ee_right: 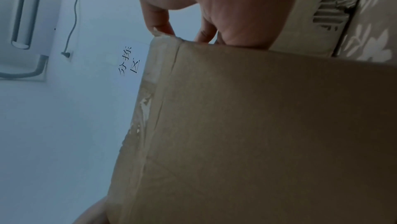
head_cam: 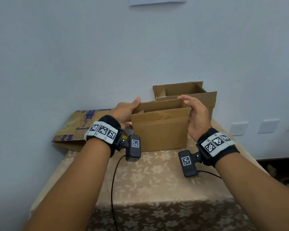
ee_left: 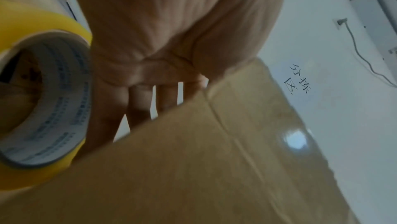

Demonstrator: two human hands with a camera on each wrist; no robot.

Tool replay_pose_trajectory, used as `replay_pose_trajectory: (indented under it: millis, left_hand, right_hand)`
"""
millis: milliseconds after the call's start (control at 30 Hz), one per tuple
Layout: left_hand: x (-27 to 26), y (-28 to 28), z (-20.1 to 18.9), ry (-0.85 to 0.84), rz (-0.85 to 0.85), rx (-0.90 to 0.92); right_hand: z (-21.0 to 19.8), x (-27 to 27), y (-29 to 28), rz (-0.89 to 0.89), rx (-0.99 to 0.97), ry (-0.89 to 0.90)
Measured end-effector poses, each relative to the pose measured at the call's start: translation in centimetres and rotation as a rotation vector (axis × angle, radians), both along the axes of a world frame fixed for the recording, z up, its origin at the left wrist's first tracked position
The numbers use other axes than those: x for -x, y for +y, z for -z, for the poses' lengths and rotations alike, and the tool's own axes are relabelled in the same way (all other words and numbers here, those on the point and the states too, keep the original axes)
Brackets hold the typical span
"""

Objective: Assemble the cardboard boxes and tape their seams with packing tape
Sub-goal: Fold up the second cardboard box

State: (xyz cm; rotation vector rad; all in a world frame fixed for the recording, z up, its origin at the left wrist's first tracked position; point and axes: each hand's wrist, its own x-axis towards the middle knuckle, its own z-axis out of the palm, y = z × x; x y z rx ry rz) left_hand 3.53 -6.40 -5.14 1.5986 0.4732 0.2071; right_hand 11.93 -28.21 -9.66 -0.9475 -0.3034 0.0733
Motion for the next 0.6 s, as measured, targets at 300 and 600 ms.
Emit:
replay_pose_trajectory:
  millis: [300, 600]
  left_hand:
    - [-0.4, -0.3, 0.5, -0.051, -0.168, -0.065]
    - [0.8, 0.2, -0.3, 0.047, 0.207, -0.056]
  right_hand:
    - [0.2, 0.4, 0.3, -0.022, -0.049, 0.035]
    - [-0.3, 0.0, 0.3, -0.039, 0.02, 0.071]
